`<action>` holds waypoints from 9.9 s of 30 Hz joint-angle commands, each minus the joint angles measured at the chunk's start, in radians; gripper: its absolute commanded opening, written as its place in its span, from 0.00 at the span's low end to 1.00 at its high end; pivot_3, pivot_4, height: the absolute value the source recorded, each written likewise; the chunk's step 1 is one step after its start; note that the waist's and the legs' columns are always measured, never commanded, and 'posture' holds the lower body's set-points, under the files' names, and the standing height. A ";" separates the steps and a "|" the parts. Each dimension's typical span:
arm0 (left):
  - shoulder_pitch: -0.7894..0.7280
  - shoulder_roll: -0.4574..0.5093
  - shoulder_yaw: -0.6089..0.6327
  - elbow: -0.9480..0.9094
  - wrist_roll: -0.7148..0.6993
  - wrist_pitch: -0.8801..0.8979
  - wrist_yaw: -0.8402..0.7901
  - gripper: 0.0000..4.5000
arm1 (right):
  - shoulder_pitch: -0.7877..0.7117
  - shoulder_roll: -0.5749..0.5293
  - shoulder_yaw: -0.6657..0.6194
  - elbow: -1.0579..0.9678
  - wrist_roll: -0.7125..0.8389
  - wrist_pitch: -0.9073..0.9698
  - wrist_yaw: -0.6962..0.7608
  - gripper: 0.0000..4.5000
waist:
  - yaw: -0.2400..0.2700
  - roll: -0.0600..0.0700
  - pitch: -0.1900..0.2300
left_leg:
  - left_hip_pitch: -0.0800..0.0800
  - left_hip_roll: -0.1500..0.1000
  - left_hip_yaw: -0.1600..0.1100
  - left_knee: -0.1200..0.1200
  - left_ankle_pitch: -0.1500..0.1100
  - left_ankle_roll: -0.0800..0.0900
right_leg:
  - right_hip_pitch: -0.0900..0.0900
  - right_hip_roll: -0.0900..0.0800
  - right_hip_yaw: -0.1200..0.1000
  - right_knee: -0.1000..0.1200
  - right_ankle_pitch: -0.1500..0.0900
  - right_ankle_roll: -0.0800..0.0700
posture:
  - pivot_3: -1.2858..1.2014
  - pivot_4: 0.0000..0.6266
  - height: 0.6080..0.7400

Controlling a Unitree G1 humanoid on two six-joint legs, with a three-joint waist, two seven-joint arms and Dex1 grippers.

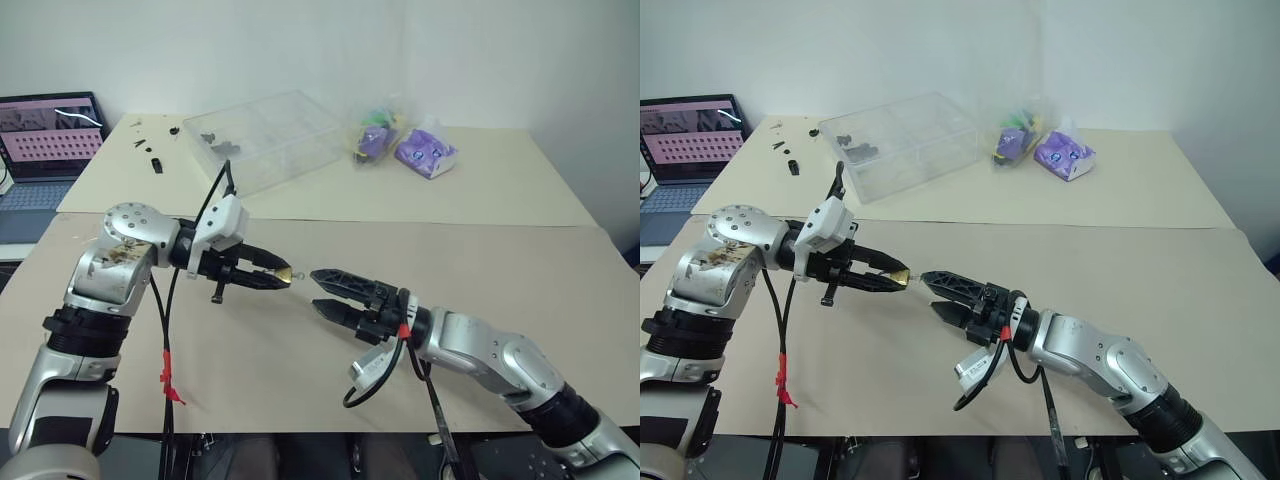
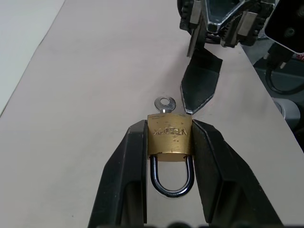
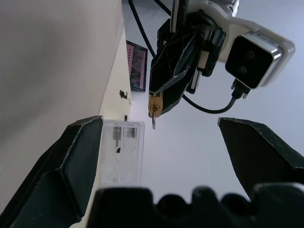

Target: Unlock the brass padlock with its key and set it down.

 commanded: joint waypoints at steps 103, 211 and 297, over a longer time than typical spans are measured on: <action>-0.008 0.018 -0.021 -0.068 -0.042 0.021 0.079 0.19 | -0.139 0.151 -0.040 0.142 0.070 -0.128 0.230 0.41 | -0.002 0.000 0.000 | 0.008 0.000 0.000 0.000 0.000 0.000 | 0.002 0.001 0.001 0.012 -0.002 -0.001 | 0.52 0.24 1.00; -0.002 0.030 -0.004 -0.102 -0.083 0.042 0.093 0.89 | -0.194 0.184 -0.041 0.208 0.059 -0.117 0.226 0.03 | -0.004 0.000 0.000 | 0.008 0.000 0.000 0.000 0.000 0.000 | 0.001 0.001 0.001 0.012 -0.002 -0.002 | 0.52 0.24 1.00; -0.059 0.005 -0.007 0.146 -0.011 0.005 0.010 0.01 | -0.194 0.159 -0.063 0.128 0.055 -0.142 0.210 0.03 | -0.023 -0.001 0.000 | 0.007 0.000 0.000 0.000 0.001 0.000 | 0.000 0.001 0.001 0.014 0.000 -0.002 | 0.52 0.24 1.00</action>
